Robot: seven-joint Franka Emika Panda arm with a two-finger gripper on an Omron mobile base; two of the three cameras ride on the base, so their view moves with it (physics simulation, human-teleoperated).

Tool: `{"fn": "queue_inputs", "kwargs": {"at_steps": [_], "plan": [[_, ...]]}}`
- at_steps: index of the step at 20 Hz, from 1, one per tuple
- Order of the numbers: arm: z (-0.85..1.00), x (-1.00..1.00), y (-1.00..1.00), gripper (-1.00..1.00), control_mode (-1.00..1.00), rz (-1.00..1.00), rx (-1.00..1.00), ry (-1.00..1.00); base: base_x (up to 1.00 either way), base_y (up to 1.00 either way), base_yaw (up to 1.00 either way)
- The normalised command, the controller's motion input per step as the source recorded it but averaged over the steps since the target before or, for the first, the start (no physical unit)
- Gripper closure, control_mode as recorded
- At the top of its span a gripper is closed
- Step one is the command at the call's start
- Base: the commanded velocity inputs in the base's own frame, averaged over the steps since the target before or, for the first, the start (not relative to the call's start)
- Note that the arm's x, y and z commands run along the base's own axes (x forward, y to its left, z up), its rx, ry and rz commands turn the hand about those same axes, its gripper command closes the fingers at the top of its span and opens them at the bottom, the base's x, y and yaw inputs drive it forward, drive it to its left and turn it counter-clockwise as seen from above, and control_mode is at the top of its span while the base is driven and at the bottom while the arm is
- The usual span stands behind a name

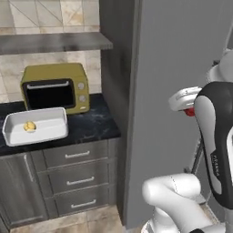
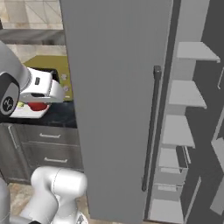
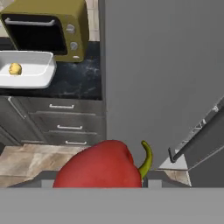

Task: Take the potato and bell pepper out of the freezer and place them in the tupperware container on the counter. Then put the tupperware containing the vegetables back in the freezer.

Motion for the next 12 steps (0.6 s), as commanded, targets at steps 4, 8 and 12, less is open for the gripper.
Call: {"fn": "queue_inputs", "kwargs": {"at_steps": [4, 8, 12], "plan": [[0.0, 0.0, 0.0, 1.0, 1.0, 0.0, 0.0, 0.0, 0.2, 1.0, -0.12], [0.0, 0.0, 0.0, 1.0, 1.0, 0.0, 0.0, 0.0, 0.46, 1.0, -0.14], [0.0, 0.0, 0.0, 1.0, 1.0, 0.0, 0.0, 0.0, 0.5, 1.0, -0.13]]}}
